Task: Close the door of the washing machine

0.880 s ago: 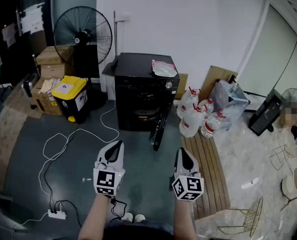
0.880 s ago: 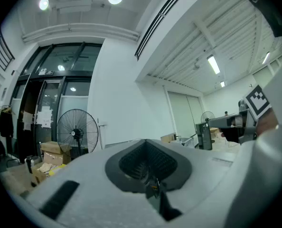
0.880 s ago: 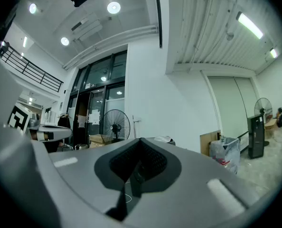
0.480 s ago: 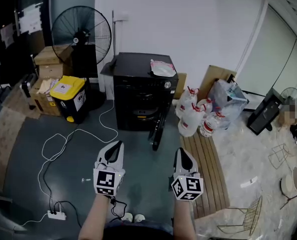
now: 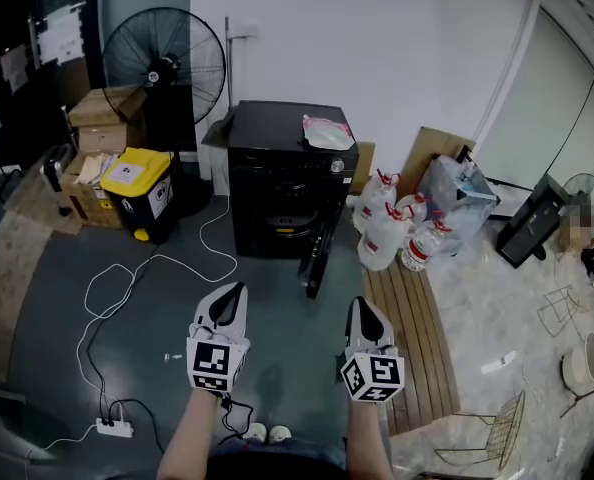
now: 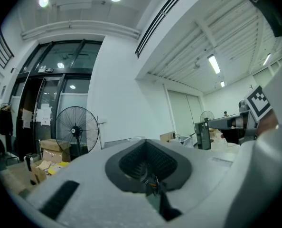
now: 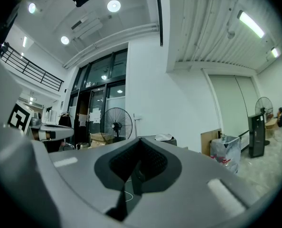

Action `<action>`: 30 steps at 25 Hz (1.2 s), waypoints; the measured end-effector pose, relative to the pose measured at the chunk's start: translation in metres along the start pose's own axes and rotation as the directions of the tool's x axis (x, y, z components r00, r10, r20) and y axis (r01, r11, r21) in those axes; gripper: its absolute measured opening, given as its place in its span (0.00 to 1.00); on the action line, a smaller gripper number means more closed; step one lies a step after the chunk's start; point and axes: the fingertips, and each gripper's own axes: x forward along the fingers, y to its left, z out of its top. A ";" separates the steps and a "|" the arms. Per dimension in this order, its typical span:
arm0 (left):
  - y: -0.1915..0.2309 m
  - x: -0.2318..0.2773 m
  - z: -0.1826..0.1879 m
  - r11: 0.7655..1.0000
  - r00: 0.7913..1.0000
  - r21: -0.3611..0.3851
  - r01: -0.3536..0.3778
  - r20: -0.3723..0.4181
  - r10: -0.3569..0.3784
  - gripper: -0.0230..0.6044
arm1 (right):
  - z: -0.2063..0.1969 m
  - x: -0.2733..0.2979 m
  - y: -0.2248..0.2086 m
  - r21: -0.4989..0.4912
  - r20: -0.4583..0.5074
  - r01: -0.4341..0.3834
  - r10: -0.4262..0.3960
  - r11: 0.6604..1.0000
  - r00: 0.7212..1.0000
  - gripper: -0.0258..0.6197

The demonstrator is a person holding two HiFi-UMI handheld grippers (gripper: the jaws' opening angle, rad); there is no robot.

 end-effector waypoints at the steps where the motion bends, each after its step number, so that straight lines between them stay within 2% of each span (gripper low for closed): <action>1: 0.000 0.000 -0.001 1.000 1.000 0.001 0.000 -0.001 0.000 0.05 | -0.001 0.000 0.002 0.006 -0.001 -0.010 0.010 1.000 1.000 0.06; 4: -0.001 -0.001 -0.001 1.000 1.000 0.002 -0.001 -0.002 0.001 0.05 | -0.003 0.001 0.006 0.018 -0.002 -0.042 0.042 0.999 0.999 0.11; 19: 0.009 -0.003 -0.014 1.000 0.999 -0.014 -0.023 -0.029 0.022 0.05 | -0.024 0.011 0.014 0.034 -0.038 -0.096 0.097 0.995 0.995 0.37; 26: 0.022 0.004 -0.032 1.000 0.998 -0.017 -0.021 -0.055 0.020 0.05 | -0.038 0.028 0.017 0.040 -0.068 -0.098 0.101 0.994 0.993 0.40; 30: 0.038 0.012 -0.030 0.999 0.999 -0.026 -0.025 -0.038 0.024 0.05 | -0.042 0.041 0.018 0.041 -0.076 -0.089 0.092 0.995 0.993 0.41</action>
